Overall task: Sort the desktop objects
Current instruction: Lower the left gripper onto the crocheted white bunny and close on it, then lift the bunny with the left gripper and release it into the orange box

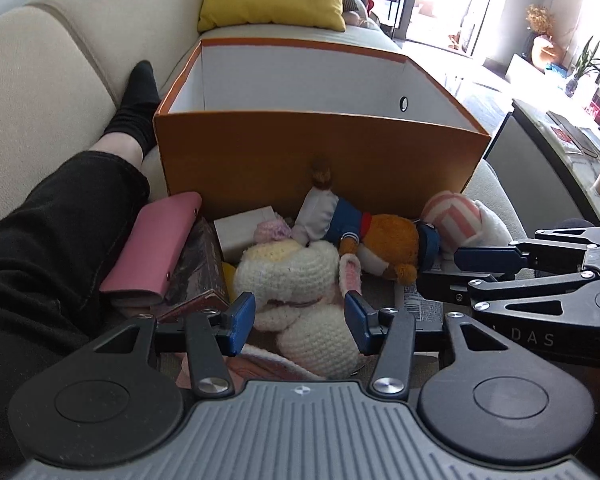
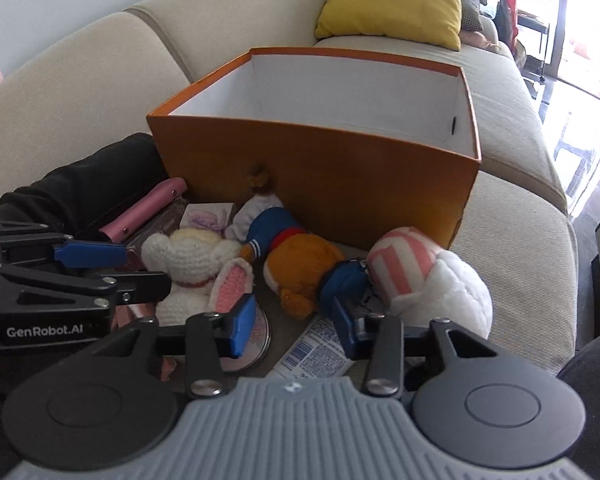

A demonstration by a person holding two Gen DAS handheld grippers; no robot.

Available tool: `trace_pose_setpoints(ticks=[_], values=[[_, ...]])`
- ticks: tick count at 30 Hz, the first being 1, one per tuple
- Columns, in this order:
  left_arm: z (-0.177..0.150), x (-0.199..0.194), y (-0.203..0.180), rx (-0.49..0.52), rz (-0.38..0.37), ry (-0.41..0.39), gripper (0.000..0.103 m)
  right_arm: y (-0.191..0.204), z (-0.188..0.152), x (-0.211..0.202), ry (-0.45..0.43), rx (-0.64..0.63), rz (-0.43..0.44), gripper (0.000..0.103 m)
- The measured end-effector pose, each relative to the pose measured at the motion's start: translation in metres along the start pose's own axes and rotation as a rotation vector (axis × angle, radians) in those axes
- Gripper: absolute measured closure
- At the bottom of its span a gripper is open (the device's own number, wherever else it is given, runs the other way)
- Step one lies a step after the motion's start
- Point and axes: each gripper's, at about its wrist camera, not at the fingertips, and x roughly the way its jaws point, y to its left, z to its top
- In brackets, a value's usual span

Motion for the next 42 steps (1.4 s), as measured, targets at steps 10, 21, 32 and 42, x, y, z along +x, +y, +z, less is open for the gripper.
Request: trace_pose_setpoints(ticks=[10, 21, 32, 42], values=[[0.007, 0.034, 0.019, -0.137, 0.01, 0.11, 0.04, 0.015, 0.01, 0.026, 0.015, -0.317, -0.013, 0.058], [0.014, 0.053, 0.024, -0.17, -0.012, 0.158, 0.034, 0.023, 0.013, 0.056, 0.031, -0.54, -0.044, 0.048], [0.007, 0.045, 0.027, -0.167, -0.009, 0.128, 0.042, 0.031, 0.001, 0.067, -0.021, -0.657, -0.125, 0.055], [0.001, 0.003, 0.032, -0.17, -0.012, 0.027, 0.052, 0.015, 0.022, 0.025, -0.042, -0.456, -0.025, 0.063]])
